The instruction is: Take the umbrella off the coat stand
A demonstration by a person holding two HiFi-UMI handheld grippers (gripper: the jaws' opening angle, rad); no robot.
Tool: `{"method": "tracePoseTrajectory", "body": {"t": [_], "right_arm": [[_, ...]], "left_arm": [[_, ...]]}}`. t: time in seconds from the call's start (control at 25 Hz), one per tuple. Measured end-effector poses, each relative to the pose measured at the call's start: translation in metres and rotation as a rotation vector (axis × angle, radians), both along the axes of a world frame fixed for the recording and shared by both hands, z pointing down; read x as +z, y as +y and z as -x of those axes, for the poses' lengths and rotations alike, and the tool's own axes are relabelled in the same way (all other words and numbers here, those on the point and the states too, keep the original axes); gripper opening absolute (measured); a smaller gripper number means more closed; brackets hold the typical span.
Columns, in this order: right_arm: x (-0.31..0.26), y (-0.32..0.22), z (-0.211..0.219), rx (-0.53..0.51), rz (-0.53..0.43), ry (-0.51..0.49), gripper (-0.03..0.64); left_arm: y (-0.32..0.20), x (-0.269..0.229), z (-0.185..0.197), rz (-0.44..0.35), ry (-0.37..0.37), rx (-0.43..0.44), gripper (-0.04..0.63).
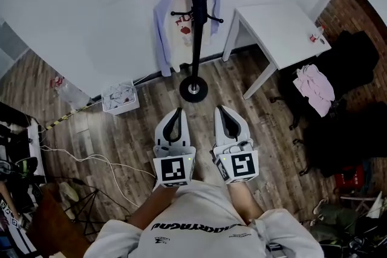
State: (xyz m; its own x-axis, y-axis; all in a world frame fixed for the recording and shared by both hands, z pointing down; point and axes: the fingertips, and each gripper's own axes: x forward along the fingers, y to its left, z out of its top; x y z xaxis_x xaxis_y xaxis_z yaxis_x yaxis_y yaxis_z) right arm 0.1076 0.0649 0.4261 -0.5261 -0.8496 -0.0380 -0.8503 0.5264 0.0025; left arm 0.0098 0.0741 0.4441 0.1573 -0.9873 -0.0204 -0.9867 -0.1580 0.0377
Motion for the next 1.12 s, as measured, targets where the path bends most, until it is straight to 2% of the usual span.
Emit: {"method": "tracePoseTrajectory", "body": {"t": [0.24,0.48,0.76,1.12], "right_arm": [[-0.025,-0.082,0.057,0.059,-0.012,0.003,-0.005],[-0.04,-0.141,0.1,0.103,-0.034,0.002,-0.003],[-0.045,-0.18,0.124,0.144,-0.031,0.038,-0.002],[-0.039,-0.216,0.122,0.176,0.0,0.057,0.0]], "left_arm": [[-0.089,-0.019,0.058,-0.012,0.007,0.062,-0.003],[-0.15,-0.027,0.091,-0.02,-0.003,0.14,-0.003],[-0.193,-0.034,0.104,-0.036,0.006,0.201,-0.003],[-0.225,-0.033,0.1,-0.035,0.009,0.225,-0.003]]}}
